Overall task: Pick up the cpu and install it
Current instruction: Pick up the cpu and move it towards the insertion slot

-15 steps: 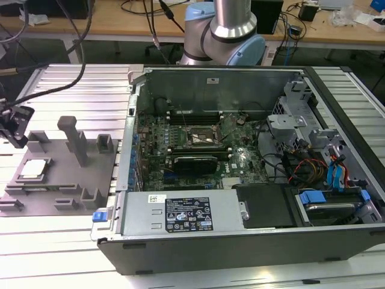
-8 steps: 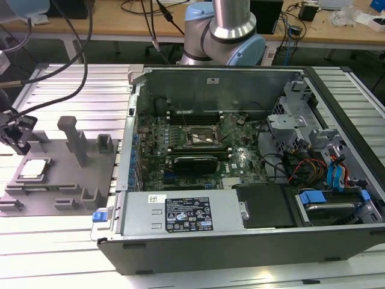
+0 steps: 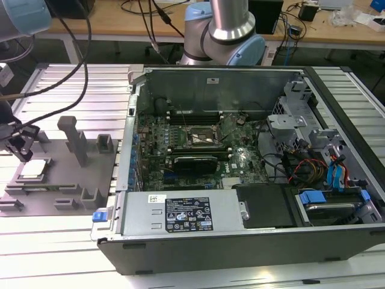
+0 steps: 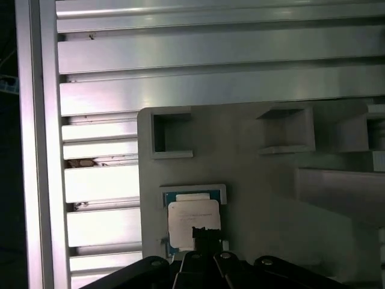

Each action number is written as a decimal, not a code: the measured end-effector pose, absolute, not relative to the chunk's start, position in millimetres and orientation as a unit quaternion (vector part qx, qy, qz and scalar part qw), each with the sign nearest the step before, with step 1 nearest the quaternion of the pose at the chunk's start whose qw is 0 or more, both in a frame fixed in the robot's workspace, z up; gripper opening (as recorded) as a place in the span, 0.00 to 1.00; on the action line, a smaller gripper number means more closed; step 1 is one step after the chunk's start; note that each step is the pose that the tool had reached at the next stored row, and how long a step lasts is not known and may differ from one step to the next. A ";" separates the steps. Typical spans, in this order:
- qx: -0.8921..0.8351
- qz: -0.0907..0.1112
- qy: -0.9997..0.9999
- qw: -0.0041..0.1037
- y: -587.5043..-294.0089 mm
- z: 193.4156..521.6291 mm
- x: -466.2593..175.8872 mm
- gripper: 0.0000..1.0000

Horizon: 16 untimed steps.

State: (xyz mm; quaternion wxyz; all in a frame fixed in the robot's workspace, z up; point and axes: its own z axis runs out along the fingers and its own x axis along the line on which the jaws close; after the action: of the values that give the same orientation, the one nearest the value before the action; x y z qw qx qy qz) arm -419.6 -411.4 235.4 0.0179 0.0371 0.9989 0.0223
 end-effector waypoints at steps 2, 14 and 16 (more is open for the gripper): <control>0.037 0.022 0.999 0.018 -411.4 228.2 -420.3 0.11; 0.027 0.022 0.999 0.017 -411.5 207.8 -423.7 0.11; 0.027 0.022 0.999 0.017 -411.5 207.0 -423.8 0.11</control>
State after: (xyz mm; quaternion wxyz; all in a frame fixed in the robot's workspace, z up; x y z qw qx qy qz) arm -423.8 -411.5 207.0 0.0172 0.0274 0.9992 0.0220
